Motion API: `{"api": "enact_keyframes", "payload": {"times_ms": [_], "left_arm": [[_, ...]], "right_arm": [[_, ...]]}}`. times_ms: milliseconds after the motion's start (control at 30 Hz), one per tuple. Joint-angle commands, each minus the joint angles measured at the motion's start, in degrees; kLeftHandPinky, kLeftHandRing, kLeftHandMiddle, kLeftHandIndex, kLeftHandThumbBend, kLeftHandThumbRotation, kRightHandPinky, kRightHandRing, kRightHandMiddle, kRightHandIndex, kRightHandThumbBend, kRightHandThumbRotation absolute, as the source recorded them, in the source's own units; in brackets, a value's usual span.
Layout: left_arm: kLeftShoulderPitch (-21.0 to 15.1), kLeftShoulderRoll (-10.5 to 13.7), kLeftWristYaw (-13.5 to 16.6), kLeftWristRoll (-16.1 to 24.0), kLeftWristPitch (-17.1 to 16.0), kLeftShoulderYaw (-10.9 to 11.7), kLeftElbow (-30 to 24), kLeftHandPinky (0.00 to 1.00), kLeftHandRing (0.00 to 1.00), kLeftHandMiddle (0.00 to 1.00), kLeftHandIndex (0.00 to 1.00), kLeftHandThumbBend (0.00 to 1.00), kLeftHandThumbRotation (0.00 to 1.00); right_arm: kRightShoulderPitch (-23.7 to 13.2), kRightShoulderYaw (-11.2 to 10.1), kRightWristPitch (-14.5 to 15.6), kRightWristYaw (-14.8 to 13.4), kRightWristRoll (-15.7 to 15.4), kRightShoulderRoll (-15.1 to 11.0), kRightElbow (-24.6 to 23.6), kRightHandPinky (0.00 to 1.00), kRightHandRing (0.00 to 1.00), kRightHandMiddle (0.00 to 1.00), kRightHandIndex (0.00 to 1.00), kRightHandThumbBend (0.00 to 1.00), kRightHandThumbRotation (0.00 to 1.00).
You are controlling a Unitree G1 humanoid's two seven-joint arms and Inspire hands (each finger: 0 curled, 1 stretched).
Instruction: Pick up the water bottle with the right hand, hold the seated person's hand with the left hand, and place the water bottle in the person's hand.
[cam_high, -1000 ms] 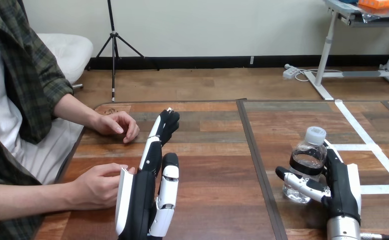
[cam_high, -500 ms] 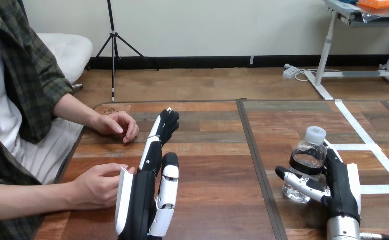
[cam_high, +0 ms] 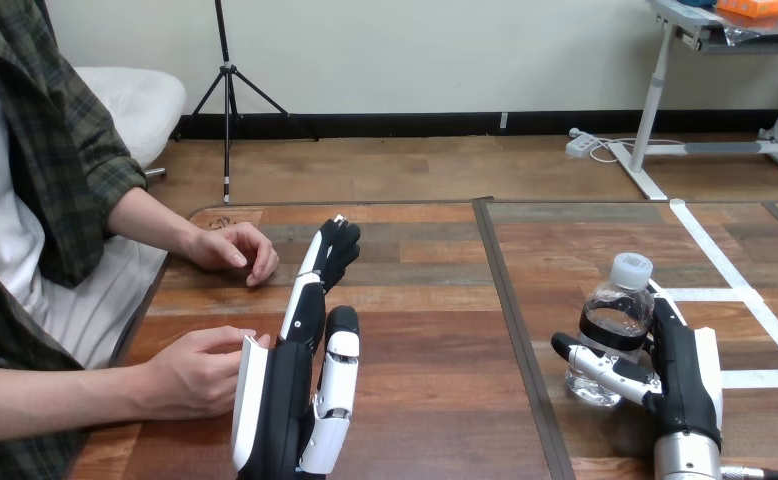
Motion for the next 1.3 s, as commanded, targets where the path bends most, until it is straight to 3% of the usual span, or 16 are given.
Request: {"api": "enact_keyframes", "payload": {"times_ms": [0, 1267], "left_arm": [[-2.4, -0.5, 0.1, 0.2, -0.3, 0.2, -0.8, 0.90, 0.90, 0.91, 0.94, 0.07, 1.00], [-2.7, -0.6, 0.2, 0.1, 0.0, 0.1, -0.5, 0.90, 0.89, 0.91, 0.93, 0.08, 1.00]], "right_arm": [[-2.9, -0.4, 0.2, -0.8, 0.0, -1.1, -1.6, 0.80, 0.88, 0.90, 0.87, 0.75, 0.08], [-3.5, -0.4, 0.2, -0.3, 0.2, -1.2, -1.5, 0.80, 0.88, 0.90, 0.87, 0.75, 0.08]]}}
